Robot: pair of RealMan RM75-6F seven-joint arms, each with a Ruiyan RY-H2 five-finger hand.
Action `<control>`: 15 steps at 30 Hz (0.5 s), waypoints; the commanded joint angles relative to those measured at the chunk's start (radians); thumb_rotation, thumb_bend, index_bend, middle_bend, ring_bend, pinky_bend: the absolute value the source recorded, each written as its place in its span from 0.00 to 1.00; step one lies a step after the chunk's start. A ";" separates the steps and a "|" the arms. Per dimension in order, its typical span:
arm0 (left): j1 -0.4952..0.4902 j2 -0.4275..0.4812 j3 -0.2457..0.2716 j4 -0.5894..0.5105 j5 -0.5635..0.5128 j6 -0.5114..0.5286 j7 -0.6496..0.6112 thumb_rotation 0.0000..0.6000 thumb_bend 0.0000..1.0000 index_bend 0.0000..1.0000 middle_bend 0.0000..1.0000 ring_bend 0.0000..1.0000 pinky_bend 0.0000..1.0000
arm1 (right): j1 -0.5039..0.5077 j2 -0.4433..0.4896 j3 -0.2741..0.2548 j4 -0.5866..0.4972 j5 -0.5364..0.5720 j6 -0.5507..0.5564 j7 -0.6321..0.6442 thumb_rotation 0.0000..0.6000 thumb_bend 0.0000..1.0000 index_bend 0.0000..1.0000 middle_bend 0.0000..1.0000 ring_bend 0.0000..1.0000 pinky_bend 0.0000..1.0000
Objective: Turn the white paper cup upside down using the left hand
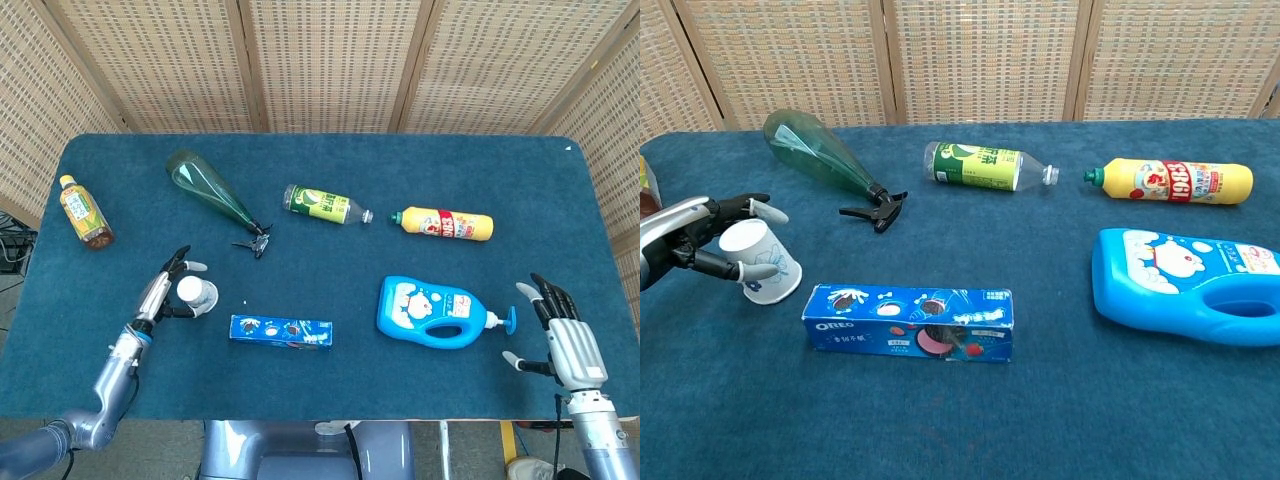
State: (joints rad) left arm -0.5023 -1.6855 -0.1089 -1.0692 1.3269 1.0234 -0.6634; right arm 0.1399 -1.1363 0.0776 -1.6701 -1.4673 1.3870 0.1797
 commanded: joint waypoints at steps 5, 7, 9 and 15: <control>0.018 0.035 0.013 -0.018 0.028 0.020 0.033 0.86 0.21 0.03 0.00 0.00 0.00 | -0.002 0.001 0.001 -0.001 0.000 0.004 0.002 1.00 0.09 0.00 0.00 0.00 0.00; 0.022 0.044 0.008 -0.028 0.035 0.039 0.035 0.86 0.21 0.00 0.00 0.00 0.00 | -0.002 0.000 0.000 0.000 0.000 0.004 0.001 1.00 0.09 0.00 0.00 0.00 0.00; 0.027 0.052 0.000 -0.035 0.043 0.065 0.043 0.86 0.21 0.00 0.00 0.00 0.00 | -0.002 -0.001 0.000 0.002 -0.002 0.004 0.000 1.00 0.09 0.00 0.00 0.00 0.00; 0.059 0.087 -0.035 -0.045 0.049 0.205 0.233 0.86 0.21 0.00 0.00 0.00 0.00 | -0.002 -0.012 0.004 0.024 -0.012 0.022 -0.020 1.00 0.09 0.00 0.00 0.00 0.00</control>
State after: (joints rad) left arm -0.4638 -1.6180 -0.1257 -1.1068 1.3724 1.1587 -0.5384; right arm 0.1377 -1.1457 0.0803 -1.6492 -1.4782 1.4071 0.1628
